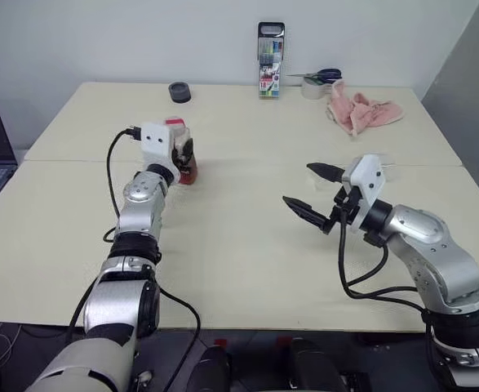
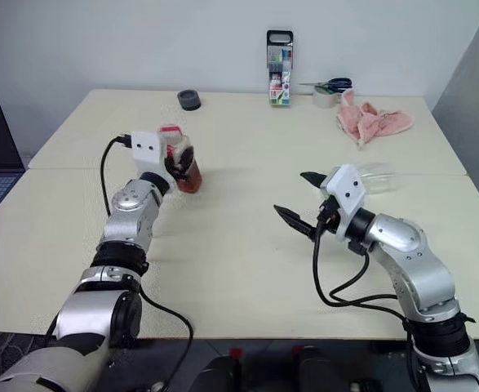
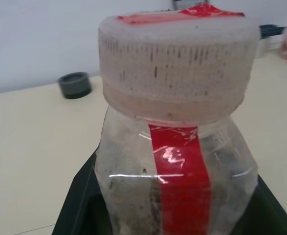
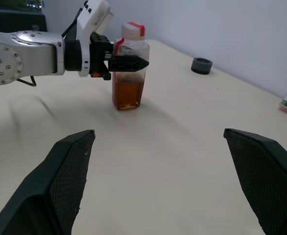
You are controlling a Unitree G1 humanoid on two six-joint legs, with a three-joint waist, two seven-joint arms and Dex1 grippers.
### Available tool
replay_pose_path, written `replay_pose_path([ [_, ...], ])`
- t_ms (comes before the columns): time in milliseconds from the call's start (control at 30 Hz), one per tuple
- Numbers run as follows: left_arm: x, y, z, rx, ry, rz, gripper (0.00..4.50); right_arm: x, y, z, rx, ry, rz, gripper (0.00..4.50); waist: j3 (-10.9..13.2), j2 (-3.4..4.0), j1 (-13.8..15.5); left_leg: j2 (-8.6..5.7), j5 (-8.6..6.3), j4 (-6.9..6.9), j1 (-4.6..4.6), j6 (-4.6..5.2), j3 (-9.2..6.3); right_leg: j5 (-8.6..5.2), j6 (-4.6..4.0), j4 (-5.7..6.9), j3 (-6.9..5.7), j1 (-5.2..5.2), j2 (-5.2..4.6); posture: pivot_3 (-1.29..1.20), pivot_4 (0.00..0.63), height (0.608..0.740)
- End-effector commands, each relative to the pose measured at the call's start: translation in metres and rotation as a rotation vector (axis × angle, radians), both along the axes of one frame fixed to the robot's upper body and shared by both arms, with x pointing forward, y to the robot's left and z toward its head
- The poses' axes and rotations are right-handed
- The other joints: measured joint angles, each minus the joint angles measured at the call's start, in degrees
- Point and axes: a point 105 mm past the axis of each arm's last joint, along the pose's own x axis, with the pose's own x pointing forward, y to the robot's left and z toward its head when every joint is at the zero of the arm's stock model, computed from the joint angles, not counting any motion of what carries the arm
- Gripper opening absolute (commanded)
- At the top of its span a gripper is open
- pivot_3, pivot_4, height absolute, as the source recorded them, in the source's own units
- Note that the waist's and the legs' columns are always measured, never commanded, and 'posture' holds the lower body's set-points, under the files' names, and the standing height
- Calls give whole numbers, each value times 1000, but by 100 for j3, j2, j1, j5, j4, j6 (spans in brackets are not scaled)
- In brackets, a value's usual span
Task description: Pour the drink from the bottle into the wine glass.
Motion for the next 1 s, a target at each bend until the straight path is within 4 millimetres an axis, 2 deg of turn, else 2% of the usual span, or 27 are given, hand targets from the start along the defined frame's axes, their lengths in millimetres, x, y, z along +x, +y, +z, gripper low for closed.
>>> replay_pose_path([
  [33, -18, -45, 23, 6, -55, -272, 1798, -12, -6, 13, 17, -47, -15, 4500, 0, 0, 6, -1, 0, 0, 0, 0, 0, 0, 0, 1, 0, 0, -1, 0, 150, 740],
  [267, -56, -104, 8, 126, -6, -687, 1797, -19, -5, 13, 39, 31, -87, 4500, 0, 0, -38, 4, 0, -1, 4, 1, 2, 0, 0, 3, 3, 0, 5, 0, 150, 740],
  [400, -66, -119, 3, 196, -12, -806, 1797, -16, 0, 17, 60, 45, -128, 4500, 0, 0, -90, 6, -2, -1, 7, 4, 3, 0, 0, 6, 5, 0, 9, 0, 150, 740],
  [533, -79, -139, 0, 223, -3, -969, 1797, -12, 15, 28, 119, 32, -154, 4500, 0, 0, -101, 5, -2, -2, 6, 5, 1, 0, 0, 6, 4, 0, 9, 0, 150, 740],
  [733, -88, -149, 1, 189, 8, -1074, 1796, -3, 31, 26, 146, 40, -165, 4500, 0, 0, -132, 2, -7, -1, 2, 12, 1, 0, 0, 4, 4, 0, 7, 0, 150, 740],
  [1000, -88, -149, -2, 191, 16, -1090, 1796, 5, 32, 18, 138, 41, -197, 4500, 0, 0, -138, 3, -11, -1, 4, 21, -1, 0, 0, 4, 3, 0, 7, 0, 150, 740],
])
